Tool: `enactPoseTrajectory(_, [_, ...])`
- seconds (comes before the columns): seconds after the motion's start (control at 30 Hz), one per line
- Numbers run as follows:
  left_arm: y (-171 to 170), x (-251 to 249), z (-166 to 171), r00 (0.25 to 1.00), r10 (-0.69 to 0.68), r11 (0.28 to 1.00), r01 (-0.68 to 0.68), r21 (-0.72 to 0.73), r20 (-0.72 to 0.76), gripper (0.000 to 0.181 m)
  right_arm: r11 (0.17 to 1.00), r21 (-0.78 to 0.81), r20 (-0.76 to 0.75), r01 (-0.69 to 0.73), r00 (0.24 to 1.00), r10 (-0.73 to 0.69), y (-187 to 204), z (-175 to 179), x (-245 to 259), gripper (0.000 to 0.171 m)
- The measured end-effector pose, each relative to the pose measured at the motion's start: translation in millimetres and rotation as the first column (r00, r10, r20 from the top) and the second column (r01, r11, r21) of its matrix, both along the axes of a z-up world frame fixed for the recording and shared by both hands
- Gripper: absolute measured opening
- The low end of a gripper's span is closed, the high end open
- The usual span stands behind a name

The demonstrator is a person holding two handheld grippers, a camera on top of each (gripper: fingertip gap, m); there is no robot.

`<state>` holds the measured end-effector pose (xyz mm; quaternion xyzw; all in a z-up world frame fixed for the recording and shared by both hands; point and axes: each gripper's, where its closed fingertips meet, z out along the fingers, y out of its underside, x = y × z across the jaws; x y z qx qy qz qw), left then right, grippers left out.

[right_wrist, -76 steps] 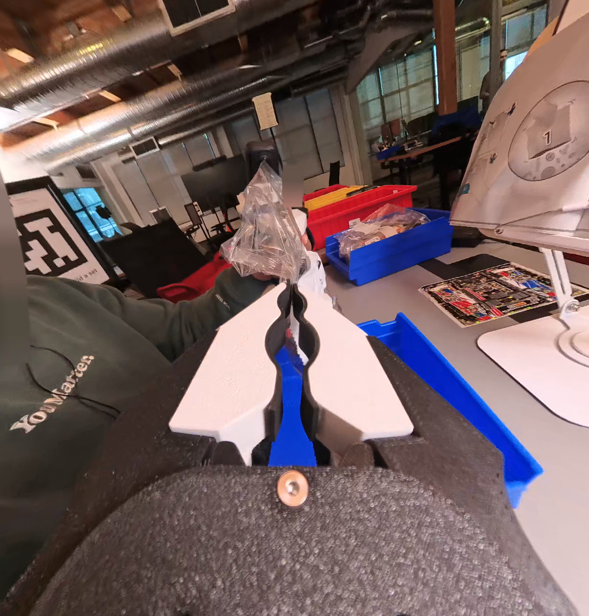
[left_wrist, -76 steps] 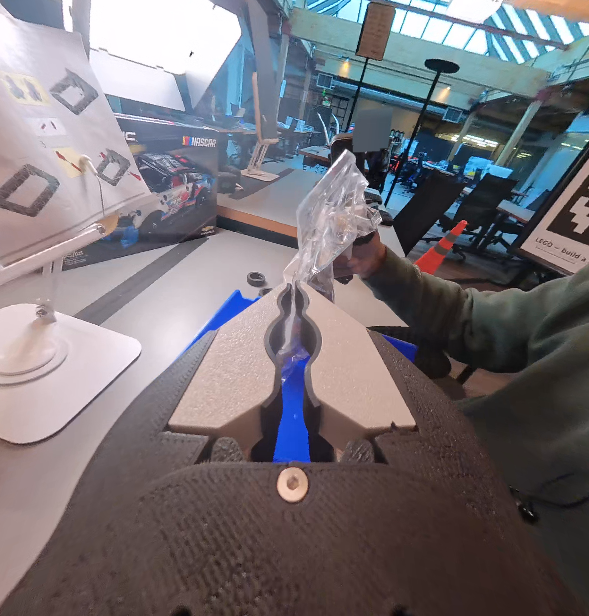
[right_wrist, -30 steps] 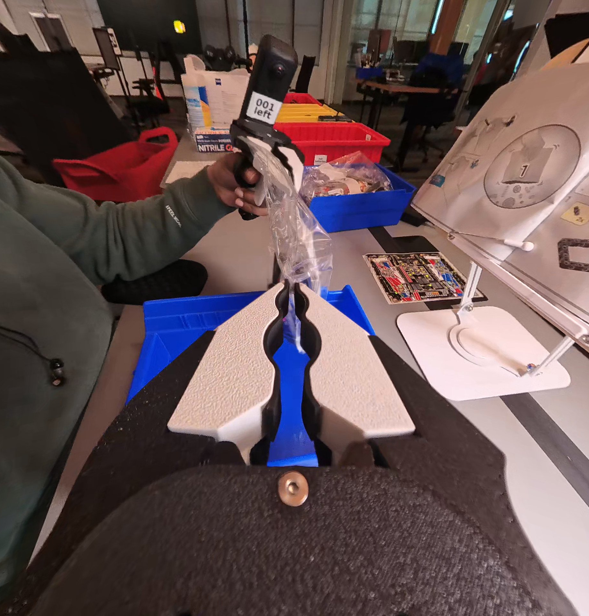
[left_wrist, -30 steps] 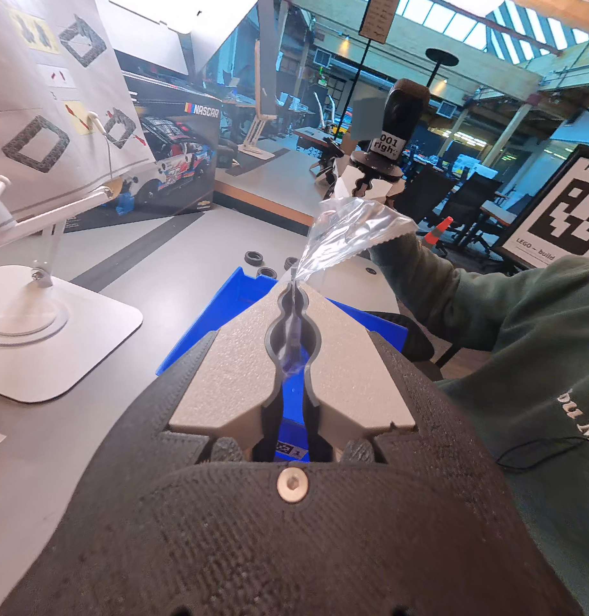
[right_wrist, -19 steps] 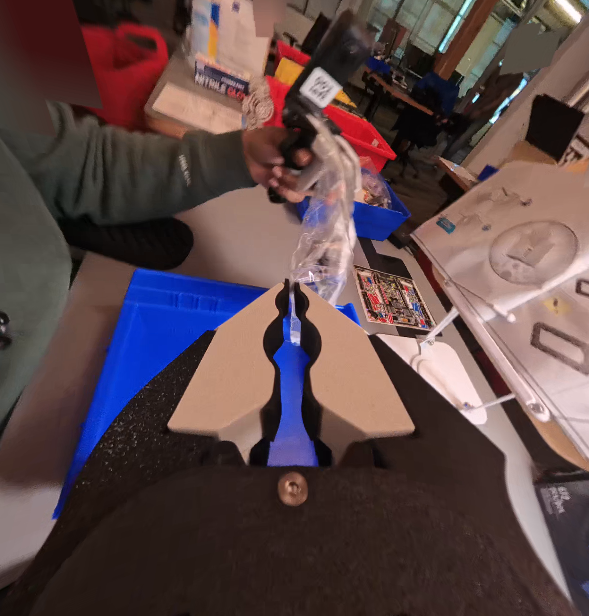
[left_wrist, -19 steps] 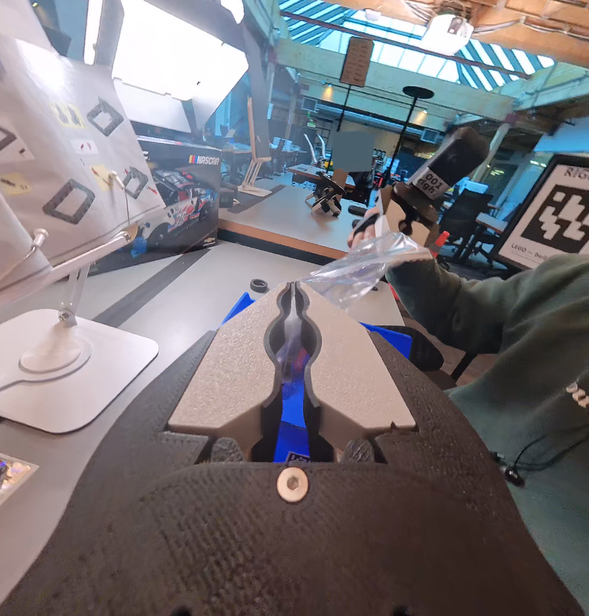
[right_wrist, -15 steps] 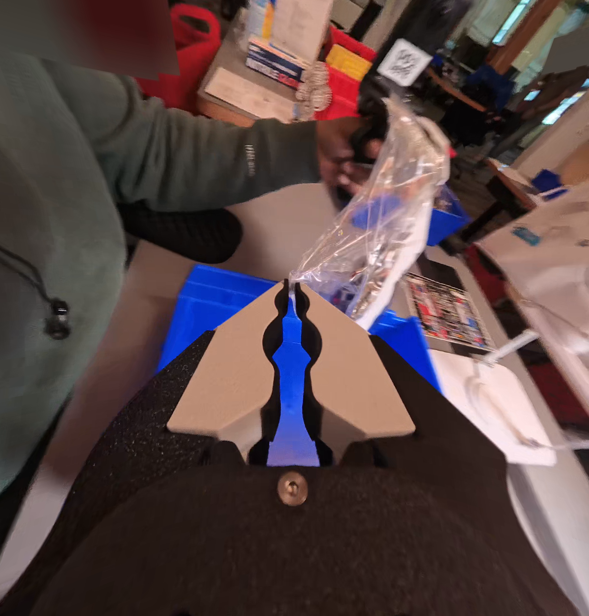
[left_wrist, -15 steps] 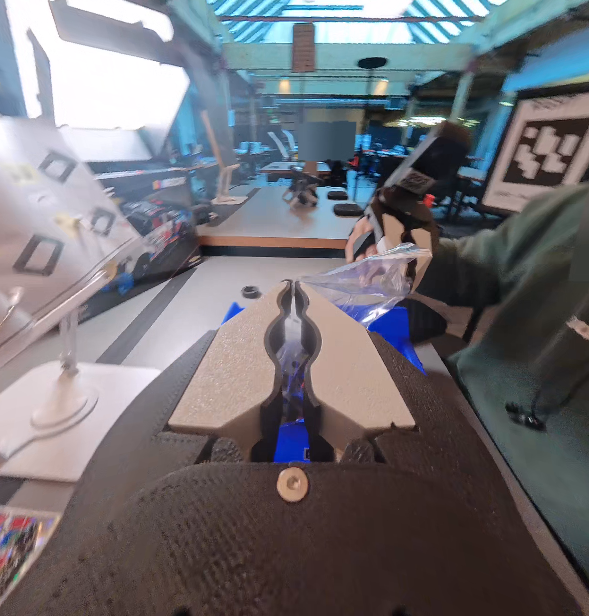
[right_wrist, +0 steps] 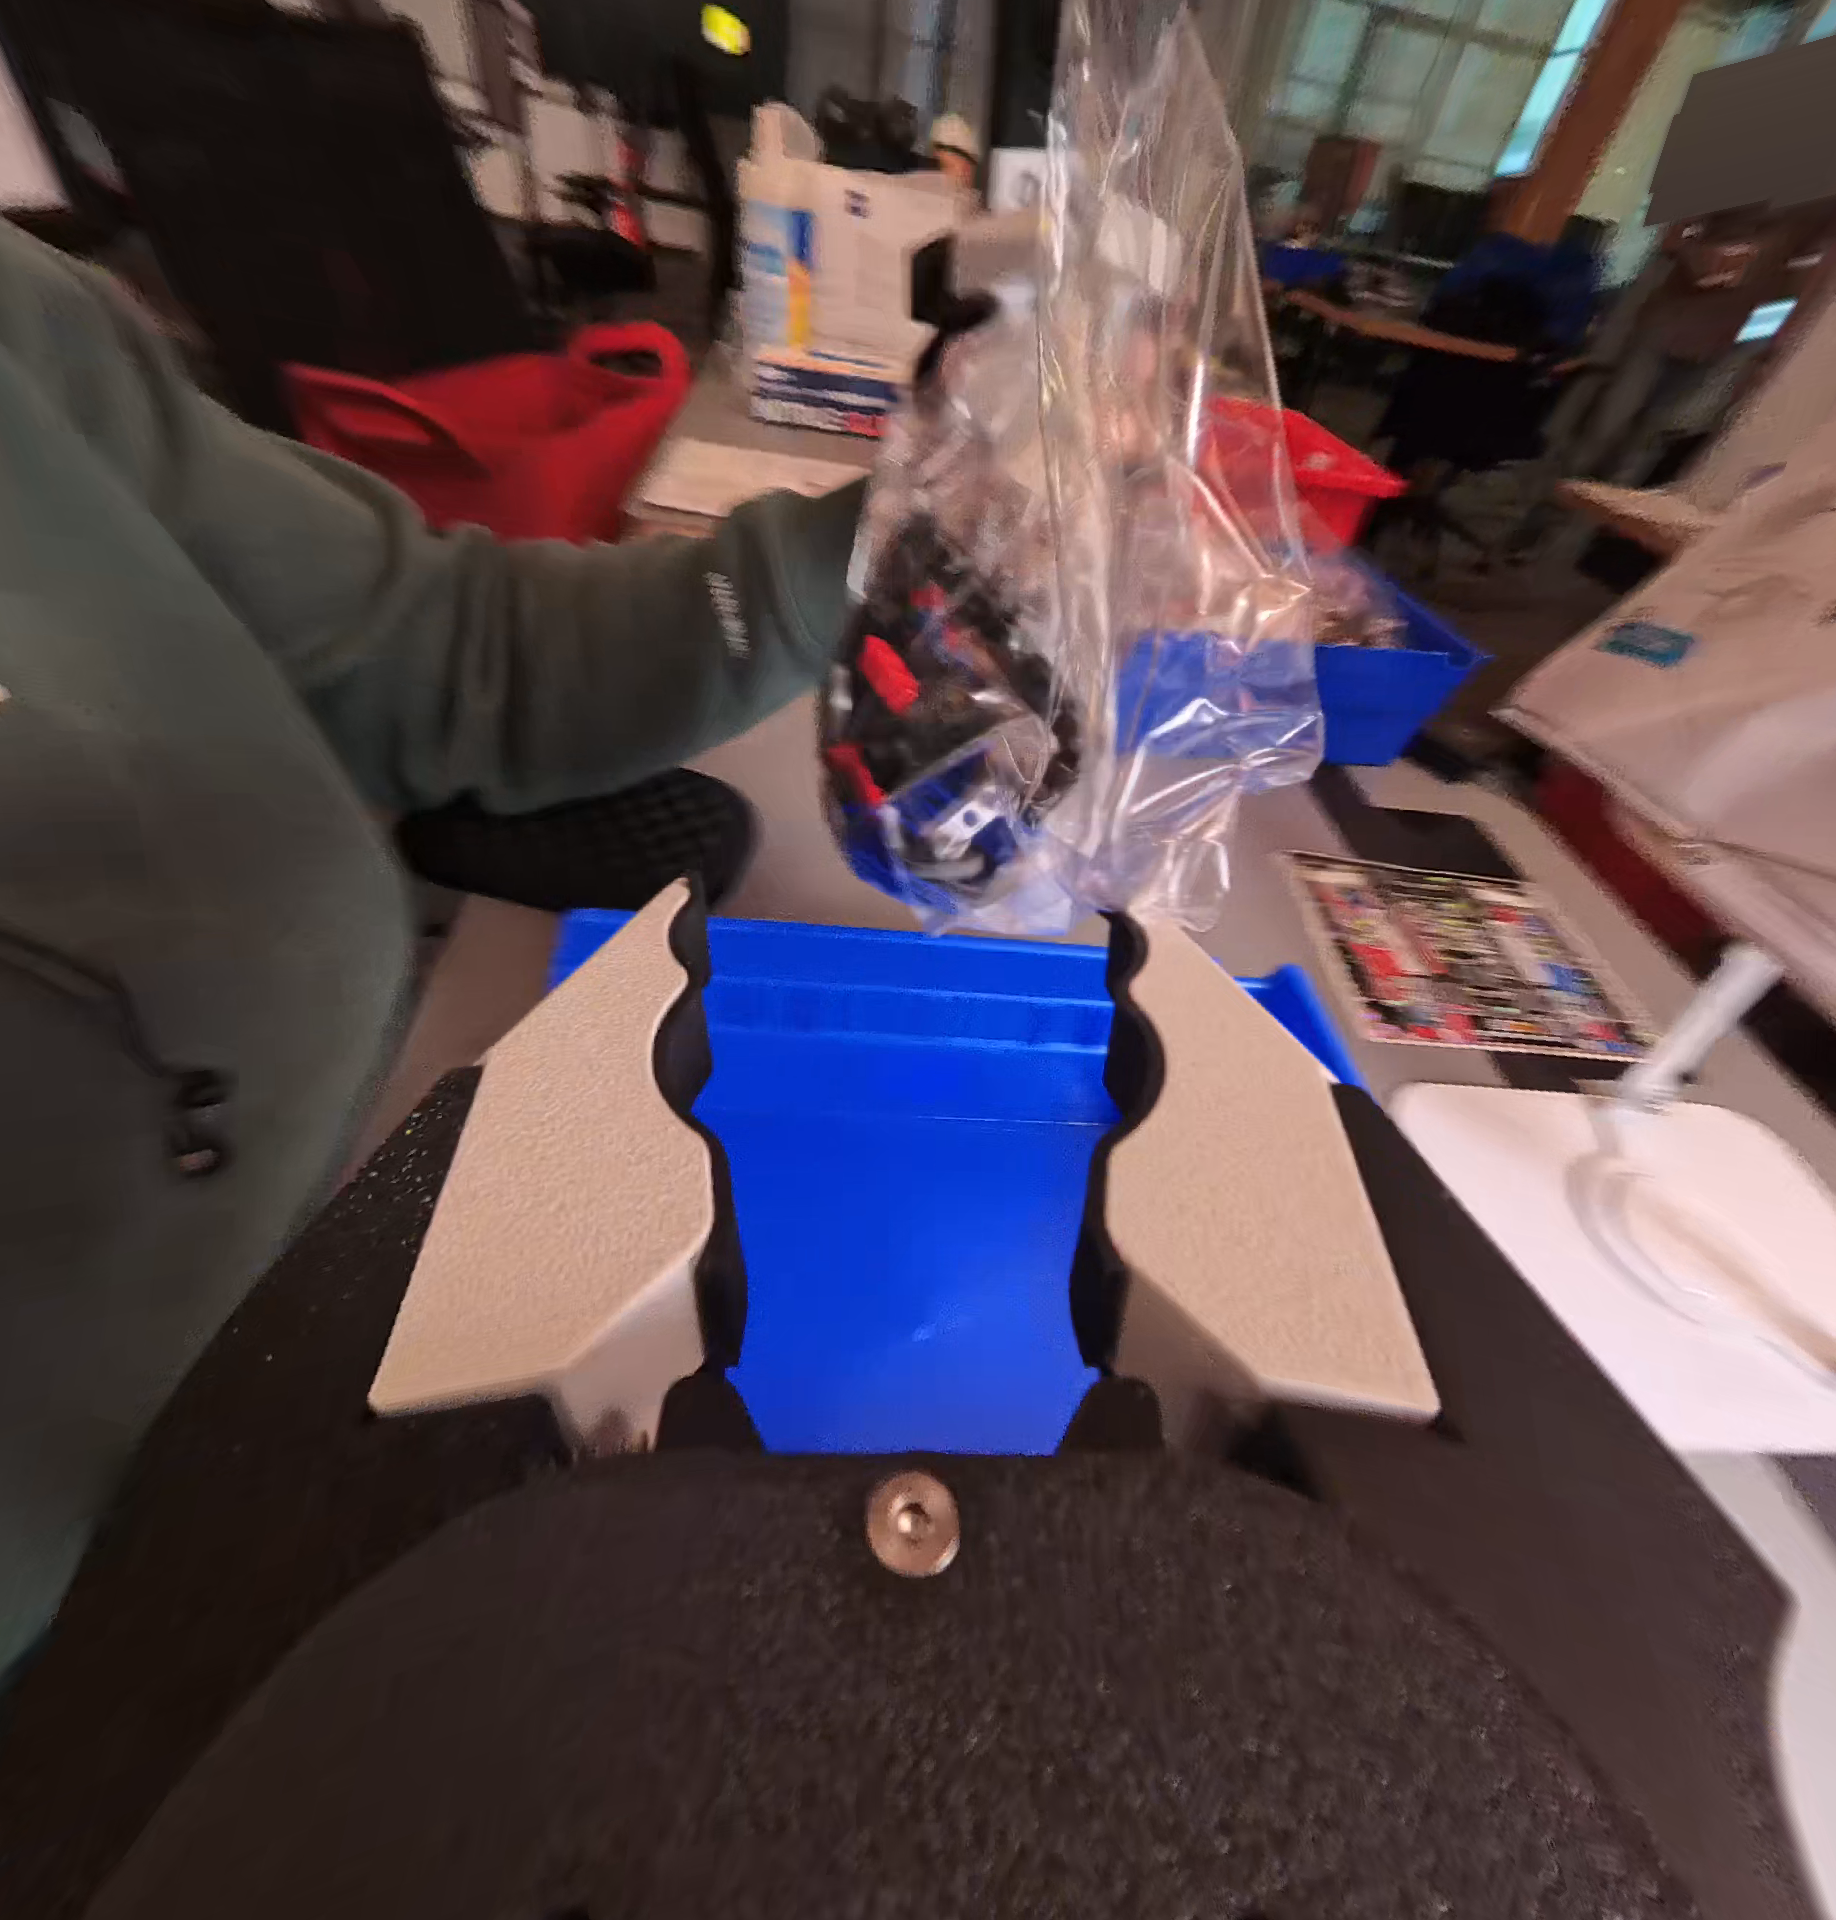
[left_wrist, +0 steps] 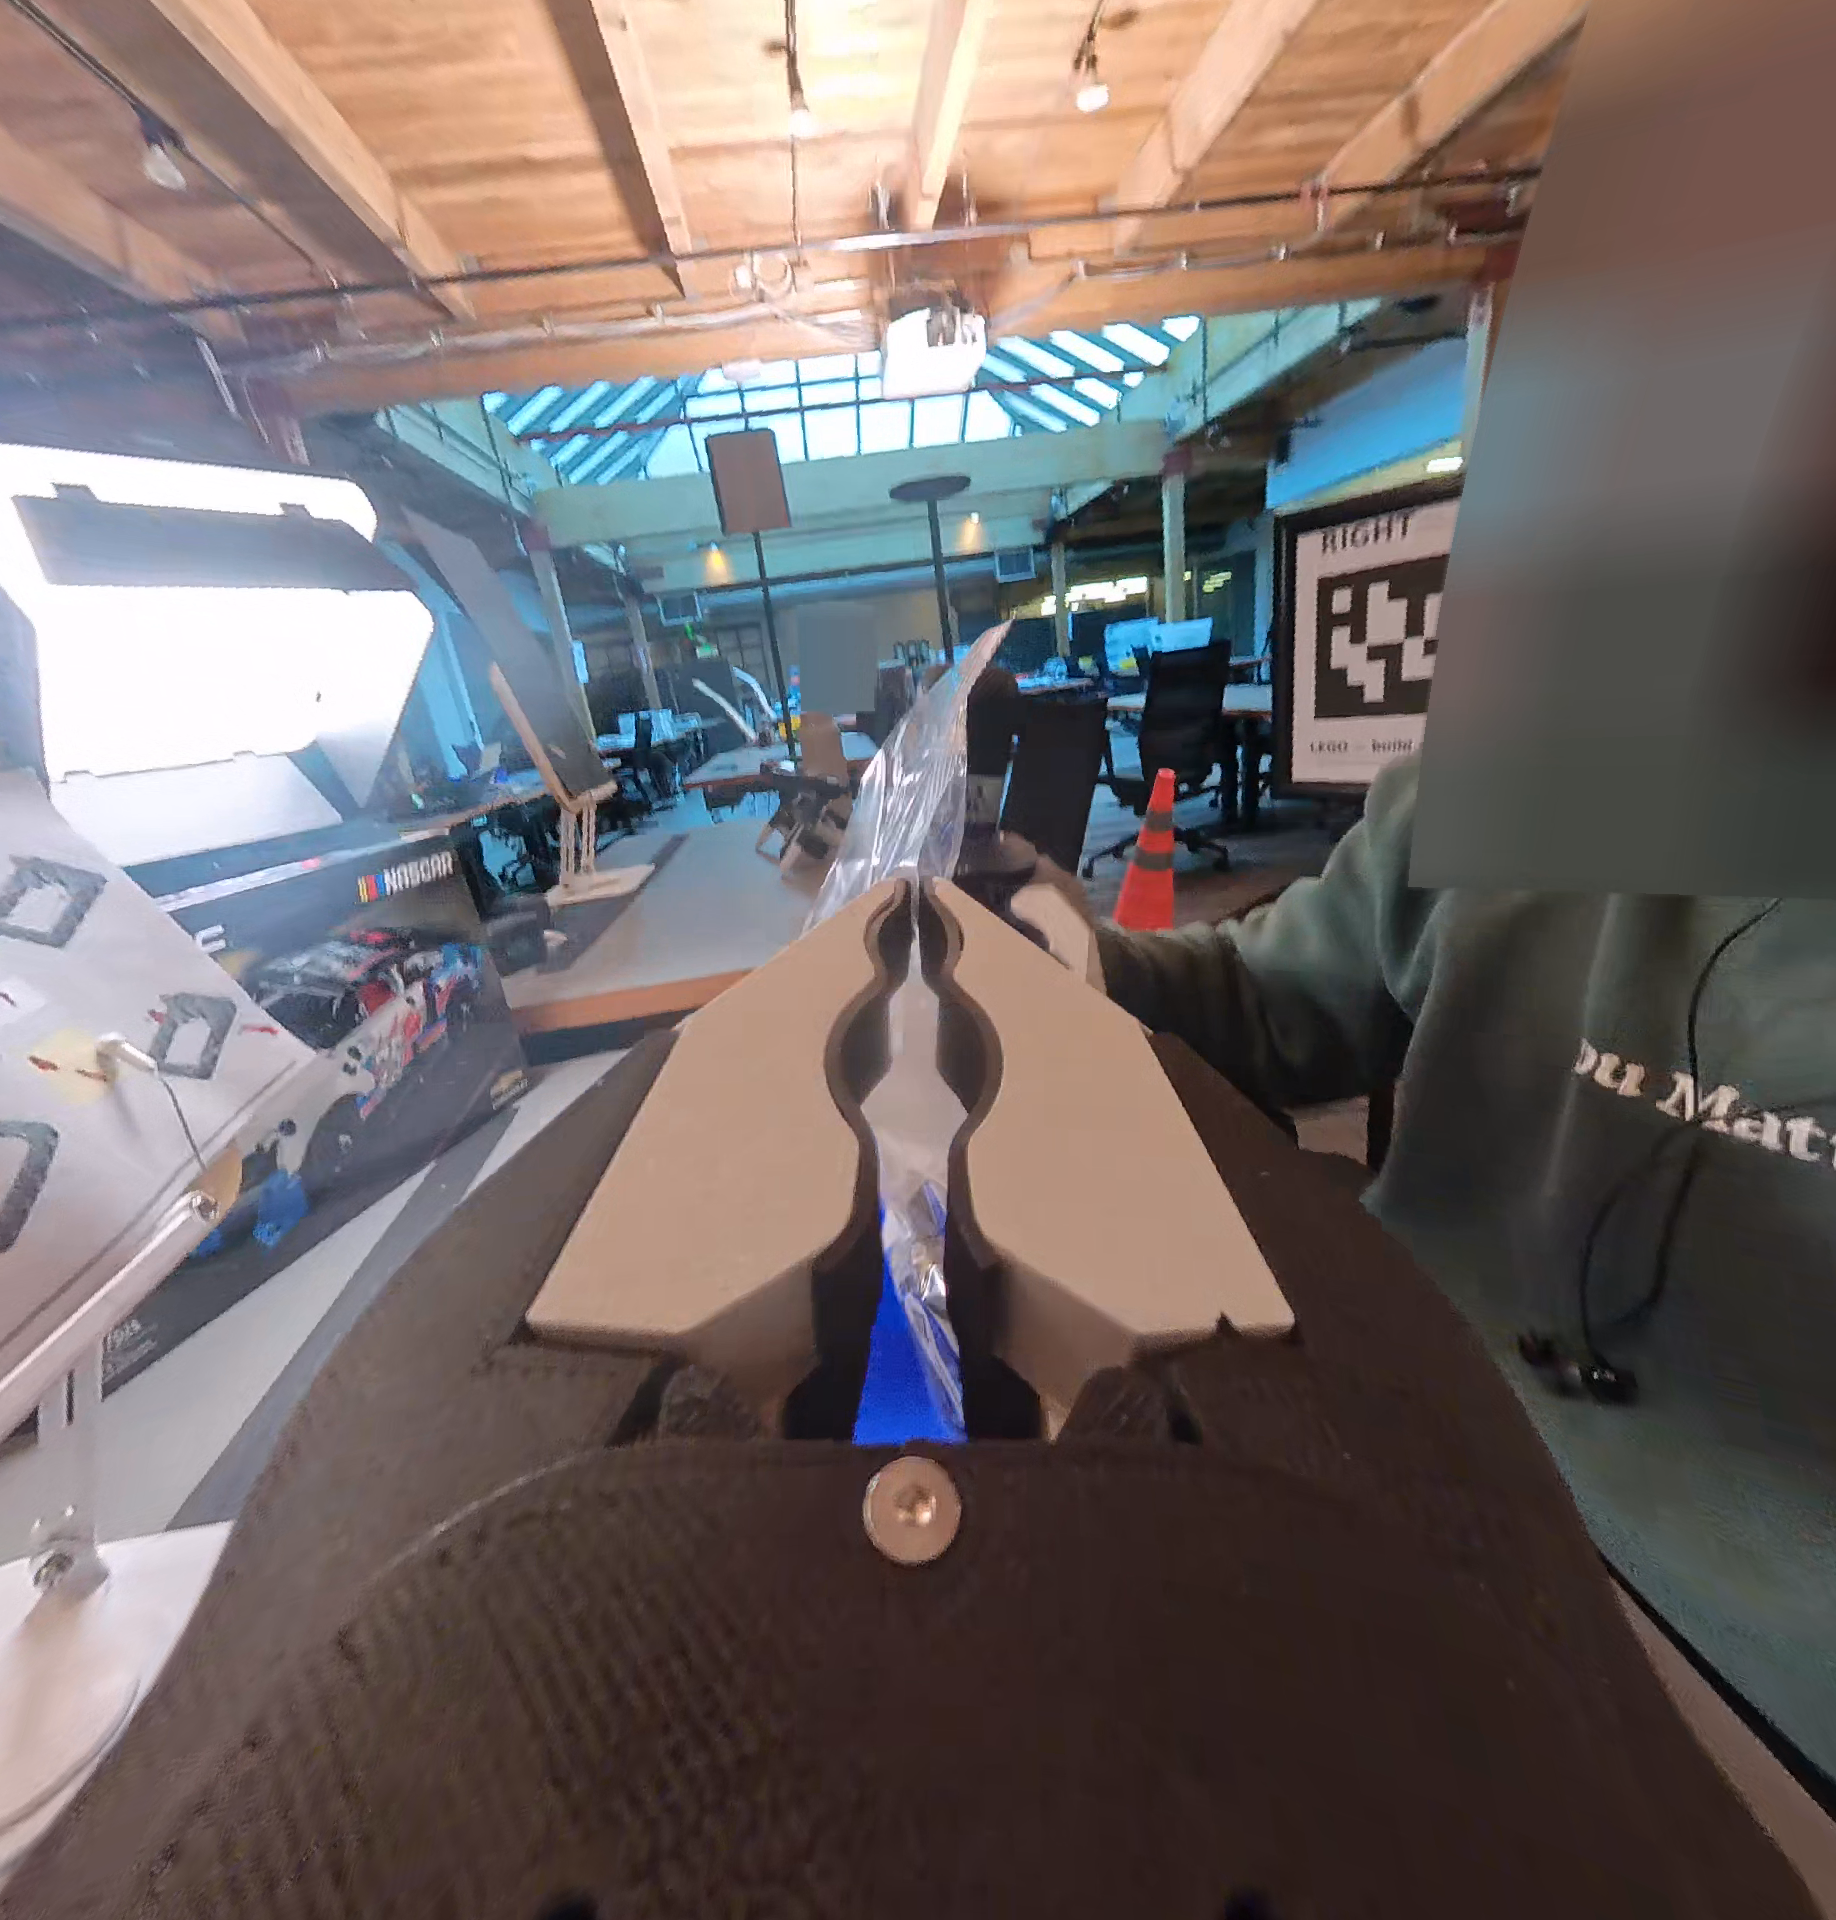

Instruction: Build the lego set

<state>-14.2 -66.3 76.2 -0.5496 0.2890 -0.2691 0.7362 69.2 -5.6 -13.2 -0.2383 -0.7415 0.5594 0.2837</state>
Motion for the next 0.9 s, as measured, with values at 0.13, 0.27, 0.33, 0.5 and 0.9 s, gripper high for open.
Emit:
enactPoseTrajectory(0.13, [2, -5, 17, 0.999, 0.003, 0.999, -0.005, 0.048, 0.033, 0.000, 0.982, -0.006, -0.022, 0.190, 0.981, -0.191, 22, 6, -39, 0.088])
enactPoseTrajectory(0.27, [7, 2, 27, 0.996, -0.030, 0.996, 0.022, 0.088, 0.080, 0.000, 0.971, -0.156, 0.081, 0.182, 0.982, -0.172, 29, 7, -66, 0.092])
enactPoseTrajectory(0.33, [8, 10, 28, 0.995, -0.061, 0.995, 0.053, 0.088, 0.084, 0.000, 0.970, -0.221, -0.017, 0.102, 0.994, -0.108, 19, 21, -69, 0.035])
enactPoseTrajectory(0.5, [4, -15, 23, 0.991, 0.066, 0.997, -0.069, 0.023, 0.119, 0.002, 0.993, -0.108, -0.151, 0.053, 0.986, -0.069, 29, 43, -61, 0.000])
enactPoseTrajectory(0.9, [53, -65, -10, 0.862, 0.413, 0.872, -0.281, -0.400, 0.295, 0.069, 0.668, 0.202, -0.263, 0.716, 0.697, -0.667, 131, 79, -79, 0.000])
